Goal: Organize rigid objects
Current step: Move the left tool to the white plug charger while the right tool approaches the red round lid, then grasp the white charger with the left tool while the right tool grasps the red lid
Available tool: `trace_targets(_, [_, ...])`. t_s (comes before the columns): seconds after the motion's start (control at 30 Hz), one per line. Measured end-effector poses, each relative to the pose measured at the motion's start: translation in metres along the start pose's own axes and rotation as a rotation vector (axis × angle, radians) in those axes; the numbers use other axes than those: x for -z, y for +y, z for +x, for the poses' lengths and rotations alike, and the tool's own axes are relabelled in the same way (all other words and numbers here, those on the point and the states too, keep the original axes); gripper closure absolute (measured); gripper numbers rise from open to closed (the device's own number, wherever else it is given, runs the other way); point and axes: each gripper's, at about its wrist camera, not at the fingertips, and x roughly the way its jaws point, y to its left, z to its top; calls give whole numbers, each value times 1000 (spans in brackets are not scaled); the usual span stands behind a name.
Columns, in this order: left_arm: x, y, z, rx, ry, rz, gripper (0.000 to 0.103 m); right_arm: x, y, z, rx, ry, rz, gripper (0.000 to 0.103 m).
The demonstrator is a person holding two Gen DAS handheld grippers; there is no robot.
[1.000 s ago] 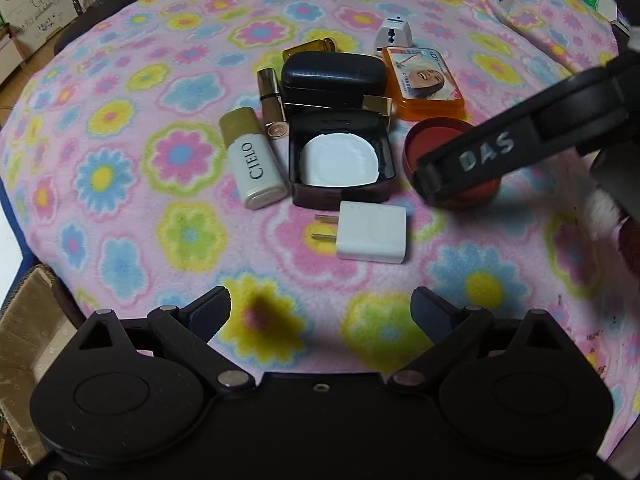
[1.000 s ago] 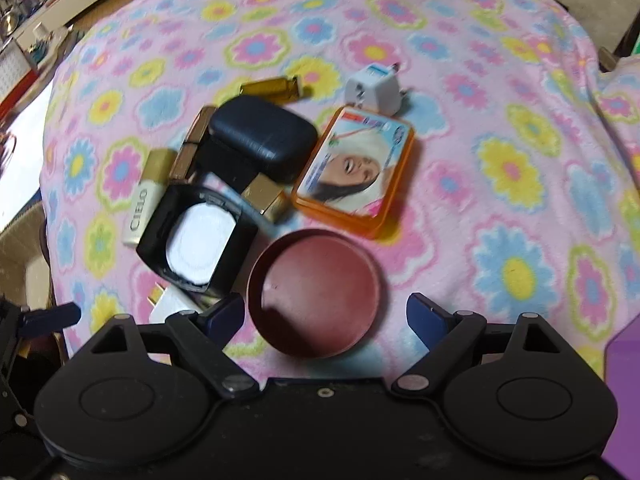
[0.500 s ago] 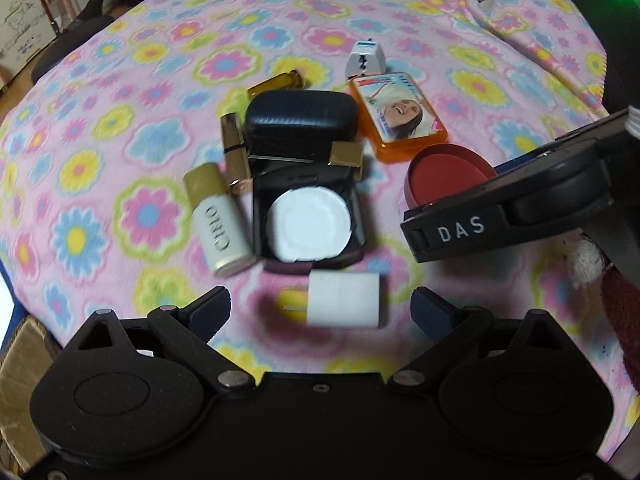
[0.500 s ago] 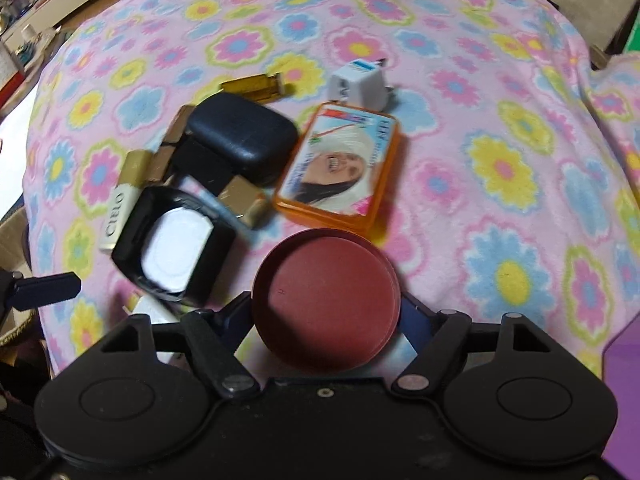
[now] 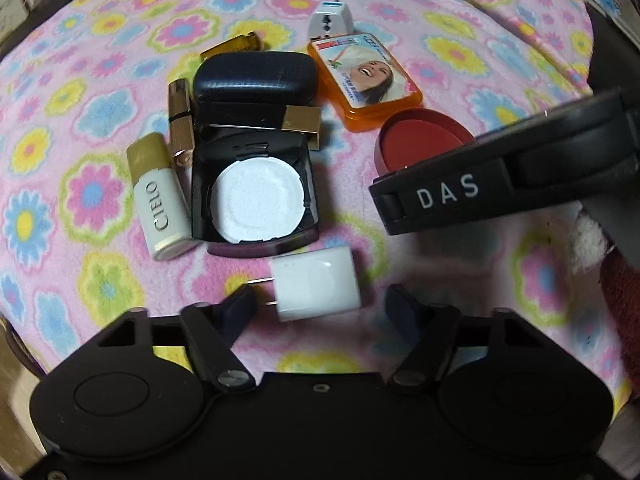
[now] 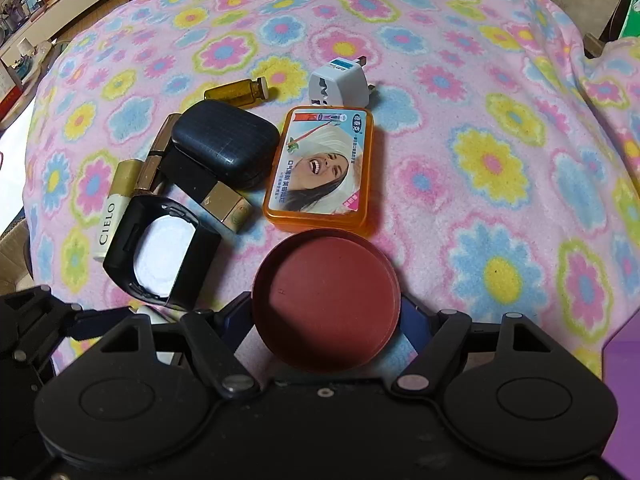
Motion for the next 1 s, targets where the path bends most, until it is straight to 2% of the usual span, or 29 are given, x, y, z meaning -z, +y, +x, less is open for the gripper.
trace_targets(0.03, [-1,2,-2,9,2,-21,50,0,0,0,1,0,0,27])
trace_targets(0.2, [-1,18,-7,58,14,-121,50,1,-1,-4,-2,0,2,27])
trace_targets(0.77, [5,22,-18,21,9,-154,50,2,-5,-9,-16,-3,11,27])
trace_targets(1.0, [22,50,-43,-4,-2,-222,50,2,0,-35,-25,-56,7,27])
